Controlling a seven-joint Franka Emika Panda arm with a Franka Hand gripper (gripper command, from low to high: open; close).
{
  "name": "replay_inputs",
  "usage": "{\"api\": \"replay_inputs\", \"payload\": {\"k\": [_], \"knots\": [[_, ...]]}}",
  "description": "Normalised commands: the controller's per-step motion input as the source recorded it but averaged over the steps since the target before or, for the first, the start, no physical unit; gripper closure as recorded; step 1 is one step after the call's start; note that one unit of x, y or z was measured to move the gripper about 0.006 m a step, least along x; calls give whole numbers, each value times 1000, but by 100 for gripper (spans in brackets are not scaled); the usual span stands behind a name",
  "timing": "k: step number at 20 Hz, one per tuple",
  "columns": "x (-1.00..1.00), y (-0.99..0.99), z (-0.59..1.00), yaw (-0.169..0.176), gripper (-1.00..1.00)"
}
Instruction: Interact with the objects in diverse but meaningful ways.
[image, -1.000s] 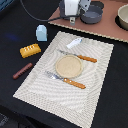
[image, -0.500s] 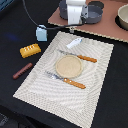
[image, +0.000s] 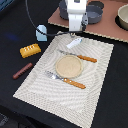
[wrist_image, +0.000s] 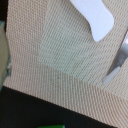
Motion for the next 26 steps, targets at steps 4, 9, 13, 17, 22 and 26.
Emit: {"api": "replay_inputs", "payload": {"k": [4, 9, 13, 17, 22, 26], "knots": [[7, 0, -280, 175, -100], [18, 0, -255, 137, -100], [47, 9, -236, 88, -100], [61, 26, -197, 50, -100], [120, 42, -184, 45, -100], [90, 39, -207, 39, -100]]}}
